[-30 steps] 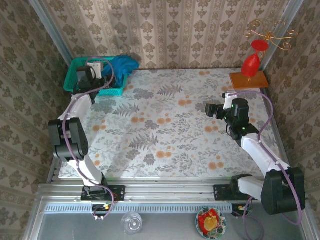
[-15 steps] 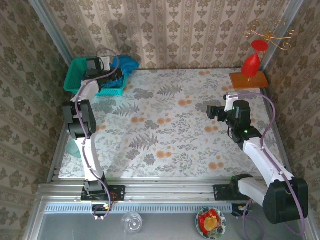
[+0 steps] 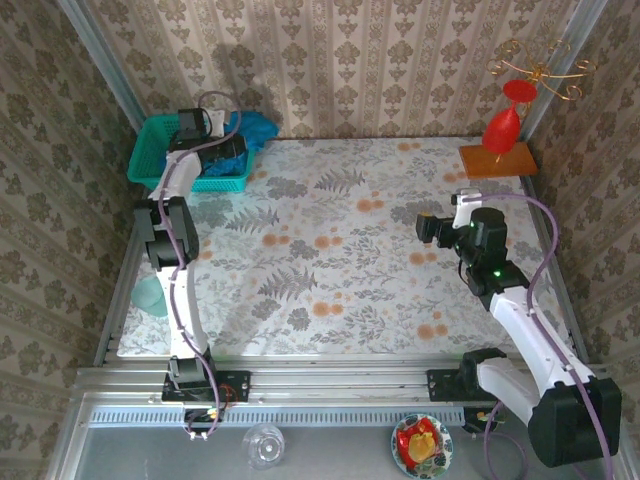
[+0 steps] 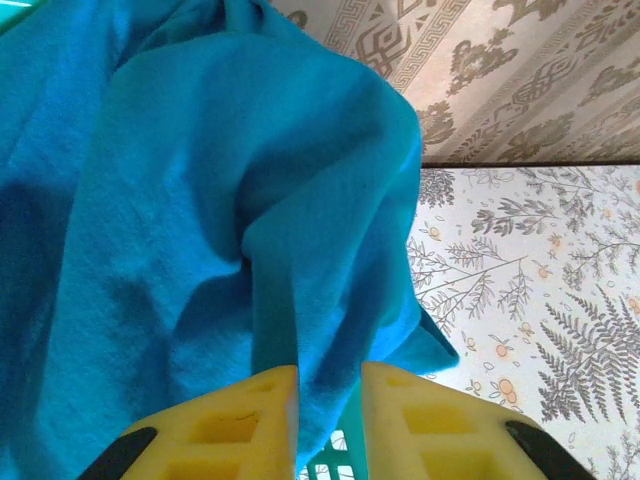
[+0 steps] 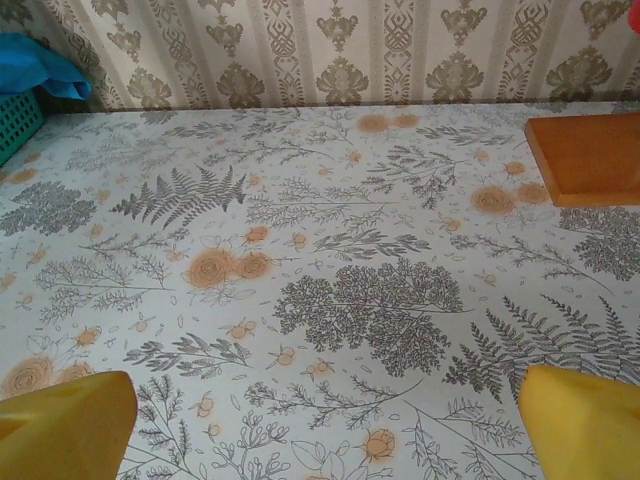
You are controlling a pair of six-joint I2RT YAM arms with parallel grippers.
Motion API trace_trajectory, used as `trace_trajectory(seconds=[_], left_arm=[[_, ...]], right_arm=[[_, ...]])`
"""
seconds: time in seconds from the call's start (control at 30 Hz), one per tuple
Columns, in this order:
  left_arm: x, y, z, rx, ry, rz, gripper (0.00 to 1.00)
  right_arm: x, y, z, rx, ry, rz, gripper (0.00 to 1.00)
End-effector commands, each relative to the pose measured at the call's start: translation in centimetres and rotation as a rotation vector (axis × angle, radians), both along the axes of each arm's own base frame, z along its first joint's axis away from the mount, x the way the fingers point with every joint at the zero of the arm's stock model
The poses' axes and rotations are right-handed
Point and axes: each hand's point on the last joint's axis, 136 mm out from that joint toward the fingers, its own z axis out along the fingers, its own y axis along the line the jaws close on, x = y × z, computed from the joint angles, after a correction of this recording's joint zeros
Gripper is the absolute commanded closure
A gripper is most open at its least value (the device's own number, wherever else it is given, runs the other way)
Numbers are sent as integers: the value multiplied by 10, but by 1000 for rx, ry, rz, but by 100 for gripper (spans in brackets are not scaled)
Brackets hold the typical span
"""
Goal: Fold the inside-out t-shirt
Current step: Pick up the T-shirt from the basket.
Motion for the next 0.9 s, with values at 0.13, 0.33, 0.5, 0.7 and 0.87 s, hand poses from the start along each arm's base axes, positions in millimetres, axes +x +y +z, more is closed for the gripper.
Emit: trace_trajectory(seconds=[0.13, 0.33, 0.5, 0.7, 0.87], left_arm=[[0, 4, -20, 48, 56, 9, 70], [2, 15, -25, 109, 68, 60, 60], [5, 13, -25, 99, 65, 55, 49], [7, 2, -24, 45, 73, 4, 72], [7, 0, -12, 32, 50, -11, 85]], right_arm=[[-11, -5, 0, -17, 2, -23, 1], [-14, -5, 5, -20, -11, -21, 0], [-15, -5, 9, -17, -17, -21, 0], [-17, -5, 18, -11, -34, -23, 0], [-19, -5, 28, -9, -50, -22, 0]])
